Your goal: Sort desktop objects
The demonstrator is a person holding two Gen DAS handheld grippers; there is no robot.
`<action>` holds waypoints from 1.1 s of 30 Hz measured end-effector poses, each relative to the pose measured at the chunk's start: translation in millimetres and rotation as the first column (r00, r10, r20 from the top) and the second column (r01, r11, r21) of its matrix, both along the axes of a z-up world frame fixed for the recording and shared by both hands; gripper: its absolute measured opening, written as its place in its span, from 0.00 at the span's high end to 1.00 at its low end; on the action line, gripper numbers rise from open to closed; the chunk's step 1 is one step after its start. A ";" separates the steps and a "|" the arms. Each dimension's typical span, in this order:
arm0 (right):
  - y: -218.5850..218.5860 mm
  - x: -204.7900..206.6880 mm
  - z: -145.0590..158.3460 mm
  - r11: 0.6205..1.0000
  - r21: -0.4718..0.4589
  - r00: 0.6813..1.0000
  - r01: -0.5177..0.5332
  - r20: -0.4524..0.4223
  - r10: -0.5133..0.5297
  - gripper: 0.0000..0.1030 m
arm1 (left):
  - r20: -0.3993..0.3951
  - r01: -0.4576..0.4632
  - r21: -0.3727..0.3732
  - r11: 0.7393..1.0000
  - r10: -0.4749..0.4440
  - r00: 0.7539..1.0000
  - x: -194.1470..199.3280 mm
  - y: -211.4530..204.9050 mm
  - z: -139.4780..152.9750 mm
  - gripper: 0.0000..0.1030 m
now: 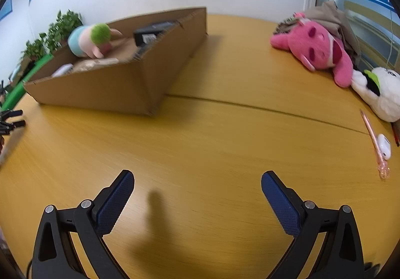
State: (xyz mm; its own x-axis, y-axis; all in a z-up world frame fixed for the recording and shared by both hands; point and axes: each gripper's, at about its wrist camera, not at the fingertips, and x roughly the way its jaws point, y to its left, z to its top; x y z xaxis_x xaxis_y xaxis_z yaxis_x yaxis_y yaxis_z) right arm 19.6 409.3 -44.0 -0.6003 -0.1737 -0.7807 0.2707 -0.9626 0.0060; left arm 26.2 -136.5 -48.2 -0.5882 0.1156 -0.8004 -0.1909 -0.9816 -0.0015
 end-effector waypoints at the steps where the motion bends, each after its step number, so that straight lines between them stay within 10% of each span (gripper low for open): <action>1: 4.3 -2.3 -4.7 1.000 0.019 1.000 0.003 0.019 -0.003 0.00 | 0.001 0.010 -0.002 1.000 -0.010 1.000 -3.0 -2.6 -0.1 0.04; 33: 17.6 -25.4 -6.5 0.996 0.032 0.996 -0.085 0.028 0.085 0.00 | 0.012 0.217 0.000 0.976 -0.217 0.976 -40.1 -27.1 -5.6 0.00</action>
State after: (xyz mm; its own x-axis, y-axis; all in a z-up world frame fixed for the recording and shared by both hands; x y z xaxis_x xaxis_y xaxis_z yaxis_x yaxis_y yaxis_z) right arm -5.9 426.9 -50.5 -0.5635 -0.1973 -0.8022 0.3518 -0.9359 -0.0169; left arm -13.9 -163.6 -53.8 -0.5396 0.2385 -0.8074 -0.3997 -0.9166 -0.0036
